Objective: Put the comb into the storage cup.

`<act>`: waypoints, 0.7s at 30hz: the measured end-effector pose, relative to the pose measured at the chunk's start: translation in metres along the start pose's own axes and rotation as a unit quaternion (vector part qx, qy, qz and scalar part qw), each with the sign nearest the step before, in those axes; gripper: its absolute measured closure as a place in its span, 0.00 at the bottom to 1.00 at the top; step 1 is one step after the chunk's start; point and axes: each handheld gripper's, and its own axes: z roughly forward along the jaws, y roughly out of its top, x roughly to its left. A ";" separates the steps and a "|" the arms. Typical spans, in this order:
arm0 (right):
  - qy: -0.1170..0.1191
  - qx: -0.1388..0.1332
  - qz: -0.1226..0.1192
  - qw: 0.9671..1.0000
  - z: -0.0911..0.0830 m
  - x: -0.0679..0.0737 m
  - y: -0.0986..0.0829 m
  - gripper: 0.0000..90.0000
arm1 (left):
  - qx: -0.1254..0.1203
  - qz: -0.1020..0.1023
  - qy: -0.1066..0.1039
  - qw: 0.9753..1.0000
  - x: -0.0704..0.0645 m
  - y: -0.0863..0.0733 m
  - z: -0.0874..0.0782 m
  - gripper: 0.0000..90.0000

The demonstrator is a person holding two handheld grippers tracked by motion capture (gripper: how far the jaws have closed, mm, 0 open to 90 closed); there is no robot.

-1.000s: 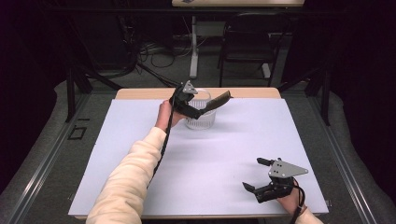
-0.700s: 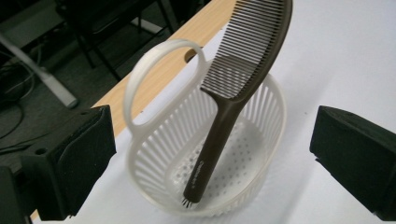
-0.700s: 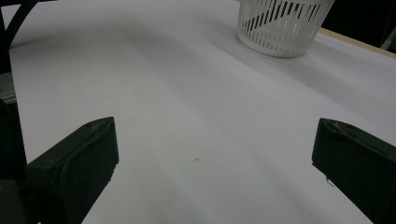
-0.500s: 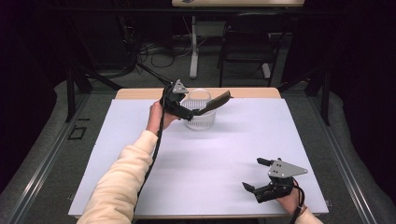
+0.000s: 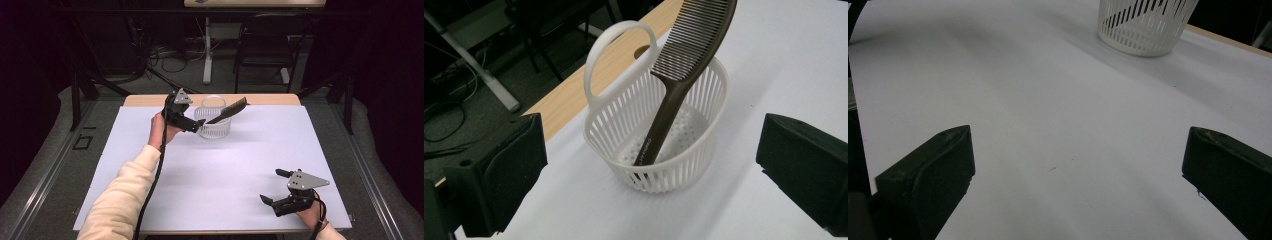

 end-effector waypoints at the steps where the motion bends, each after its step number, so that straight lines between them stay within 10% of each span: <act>1: -0.001 -0.003 -0.001 1.000 0.000 0.000 0.000 0.00 | 0.001 0.001 0.000 1.000 0.000 -0.002 -0.001 0.00; 21: 0.000 -0.001 -0.002 1.000 0.000 0.001 0.000 0.00 | 0.014 -0.009 0.003 1.000 -0.005 -0.025 -0.019 0.00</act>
